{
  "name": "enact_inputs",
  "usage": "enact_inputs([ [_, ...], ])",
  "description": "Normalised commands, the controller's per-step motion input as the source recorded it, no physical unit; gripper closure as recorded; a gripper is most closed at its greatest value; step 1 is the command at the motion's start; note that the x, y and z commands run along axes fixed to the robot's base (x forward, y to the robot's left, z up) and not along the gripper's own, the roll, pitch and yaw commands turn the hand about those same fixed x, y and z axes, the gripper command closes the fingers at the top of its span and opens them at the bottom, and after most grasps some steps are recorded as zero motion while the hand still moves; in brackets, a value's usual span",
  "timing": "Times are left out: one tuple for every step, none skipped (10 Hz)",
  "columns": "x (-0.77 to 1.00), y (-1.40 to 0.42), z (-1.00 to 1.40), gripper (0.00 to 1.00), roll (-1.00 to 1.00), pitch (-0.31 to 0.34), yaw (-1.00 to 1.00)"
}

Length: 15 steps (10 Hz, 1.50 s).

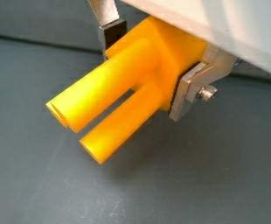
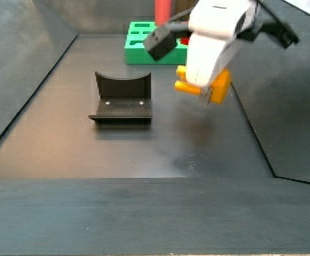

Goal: Pick up the 3 prong object. Move up. Rotate the 3 prong object. Place the 3 prong object on the fixture. Regrasp the 3 prong object. Move to above the board. Insert the 3 prong object.
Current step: Rotate the 3 prong object.

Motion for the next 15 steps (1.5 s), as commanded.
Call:
enact_inputs([
  [0.54, 0.7, 0.83, 1.0, 0.0, 0.0, 0.0],
  [0.49, 0.65, 0.69, 1.0, -0.01, 0.041, -0.01],
  [0.4, 0.55, 0.57, 1.0, -0.03, 0.084, -0.02],
  [0.2, 0.29, 0.32, 1.0, -0.05, 0.095, -0.02],
  [0.0, 0.0, 0.0, 1.0, 0.0, 0.0, -1.0],
  [-0.05, -0.06, -0.09, 1.0, 0.0, -0.002, -1.0],
  [-0.04, -0.05, -0.08, 1.0, 0.0, -0.002, -1.0],
  [-0.02, -0.02, -0.05, 1.0, 0.0, -0.003, -1.0],
  [-0.01, -0.01, -0.03, 1.0, 0.0, -0.004, -1.0],
  [0.0, 0.0, -0.03, 1.0, 0.0, -0.004, -1.0],
  [0.0, 0.0, -0.03, 1.0, 0.0, -0.004, -1.0],
  [0.0, 0.0, -0.02, 1.0, 0.0, -0.005, -1.0],
  [0.0, 0.01, -0.02, 1.0, 0.0, -0.005, -1.0],
  [0.0, 0.01, -0.02, 1.0, 0.0, -0.005, -1.0],
  [0.01, 0.01, -0.02, 1.0, 0.0, -0.005, -1.0],
])
